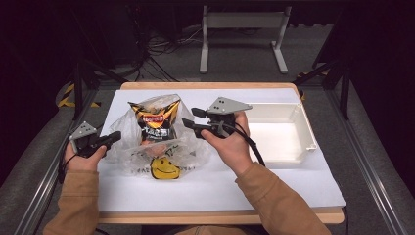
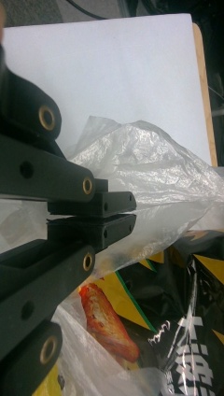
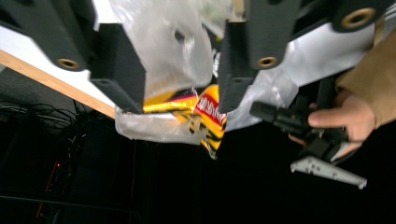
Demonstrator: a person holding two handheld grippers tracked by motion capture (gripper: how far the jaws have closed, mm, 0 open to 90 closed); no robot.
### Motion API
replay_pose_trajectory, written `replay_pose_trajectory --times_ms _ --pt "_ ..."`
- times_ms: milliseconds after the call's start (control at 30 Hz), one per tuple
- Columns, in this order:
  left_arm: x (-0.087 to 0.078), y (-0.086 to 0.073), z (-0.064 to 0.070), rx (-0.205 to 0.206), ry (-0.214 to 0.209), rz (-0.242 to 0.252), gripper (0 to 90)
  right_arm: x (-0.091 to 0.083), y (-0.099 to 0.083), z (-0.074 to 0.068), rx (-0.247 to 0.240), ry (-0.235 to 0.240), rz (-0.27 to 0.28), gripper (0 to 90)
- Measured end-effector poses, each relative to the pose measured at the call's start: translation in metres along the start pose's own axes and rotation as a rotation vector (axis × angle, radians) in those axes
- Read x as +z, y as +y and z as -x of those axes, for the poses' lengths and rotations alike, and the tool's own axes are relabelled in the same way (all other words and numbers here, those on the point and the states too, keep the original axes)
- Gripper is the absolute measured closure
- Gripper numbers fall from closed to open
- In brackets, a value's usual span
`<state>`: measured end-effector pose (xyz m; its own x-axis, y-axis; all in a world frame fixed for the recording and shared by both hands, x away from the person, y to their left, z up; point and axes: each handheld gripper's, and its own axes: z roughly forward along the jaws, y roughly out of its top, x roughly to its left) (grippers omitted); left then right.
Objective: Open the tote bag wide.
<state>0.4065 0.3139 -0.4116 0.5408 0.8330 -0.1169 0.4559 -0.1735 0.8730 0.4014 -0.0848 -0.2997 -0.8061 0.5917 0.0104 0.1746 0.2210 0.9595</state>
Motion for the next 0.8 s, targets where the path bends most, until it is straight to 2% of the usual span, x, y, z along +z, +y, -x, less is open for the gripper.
replay_pose_trajectory --times_ms 100,133,167,333,433,500,567,733,800 --pt "0.001 -0.001 0.0 0.002 0.009 0.0 85.5 0.009 0.002 0.0 -0.007 -0.023 0.0 43.0" --pt "0.002 -0.001 0.0 0.001 0.019 0.009 83.4 0.019 0.002 0.002 -0.017 -0.051 -0.02 39.4" --pt "0.002 -0.001 0.0 0.005 0.023 0.01 82.8 0.022 0.001 0.003 -0.016 -0.054 -0.034 40.1" --pt "0.003 -0.001 -0.002 0.007 0.042 0.015 73.8 0.042 -0.009 0.013 0.007 -0.085 -0.157 51.2" --pt "0.004 -0.001 -0.003 0.002 0.05 0.023 70.4 0.048 -0.015 0.018 0.012 -0.108 -0.194 61.2" --pt "0.005 -0.001 -0.003 0.002 0.05 0.026 69.5 0.051 -0.017 0.021 0.013 -0.114 -0.198 62.7" --pt "0.008 0.0 -0.003 0.01 0.045 0.024 68.7 0.054 -0.018 0.024 0.013 -0.119 -0.196 60.0" --pt "0.01 0.003 -0.003 0.02 0.051 0.035 63.7 0.06 -0.023 0.03 0.037 -0.157 -0.179 44.3" --pt "0.009 0.003 -0.003 0.02 0.055 0.043 59.9 0.06 -0.026 0.032 0.053 -0.153 -0.187 44.0"
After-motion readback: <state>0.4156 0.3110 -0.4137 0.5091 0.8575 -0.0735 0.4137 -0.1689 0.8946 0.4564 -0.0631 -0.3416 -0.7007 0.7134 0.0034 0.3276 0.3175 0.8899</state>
